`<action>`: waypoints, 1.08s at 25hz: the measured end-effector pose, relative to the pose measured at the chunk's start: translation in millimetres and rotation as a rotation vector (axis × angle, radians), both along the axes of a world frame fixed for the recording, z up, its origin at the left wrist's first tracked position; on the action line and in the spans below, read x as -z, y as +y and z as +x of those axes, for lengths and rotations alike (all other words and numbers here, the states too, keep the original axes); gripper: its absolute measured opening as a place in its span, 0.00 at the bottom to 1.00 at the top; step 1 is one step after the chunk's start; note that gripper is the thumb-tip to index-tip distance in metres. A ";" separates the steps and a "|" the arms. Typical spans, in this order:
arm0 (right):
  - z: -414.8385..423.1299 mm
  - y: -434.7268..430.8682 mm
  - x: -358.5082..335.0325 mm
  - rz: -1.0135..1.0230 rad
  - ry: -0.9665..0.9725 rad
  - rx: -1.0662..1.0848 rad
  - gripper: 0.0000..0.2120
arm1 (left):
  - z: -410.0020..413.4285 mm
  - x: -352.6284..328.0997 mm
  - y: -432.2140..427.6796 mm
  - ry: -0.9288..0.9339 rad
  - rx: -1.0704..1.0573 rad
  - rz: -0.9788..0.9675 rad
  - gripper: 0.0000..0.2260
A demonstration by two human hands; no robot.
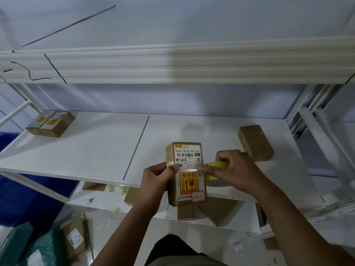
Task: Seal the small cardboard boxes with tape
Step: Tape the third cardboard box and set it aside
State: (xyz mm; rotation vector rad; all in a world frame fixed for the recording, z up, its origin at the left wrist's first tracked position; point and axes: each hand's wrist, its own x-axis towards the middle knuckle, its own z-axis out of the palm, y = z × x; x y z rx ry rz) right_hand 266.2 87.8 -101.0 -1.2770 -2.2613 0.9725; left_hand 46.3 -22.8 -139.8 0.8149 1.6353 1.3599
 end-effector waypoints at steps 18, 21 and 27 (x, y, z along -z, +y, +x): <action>-19.6 21.5 16.4 0.002 0.023 0.010 0.28 | -6.3 14.0 14.1 -0.092 0.058 -0.061 0.20; -26.8 28.8 25.9 -0.001 0.014 0.016 0.27 | -8.2 16.1 19.6 -0.110 0.099 -0.064 0.15; -39.6 28.1 43.6 -0.059 0.021 0.074 0.29 | -22.0 20.5 21.9 -0.205 0.146 -0.090 0.23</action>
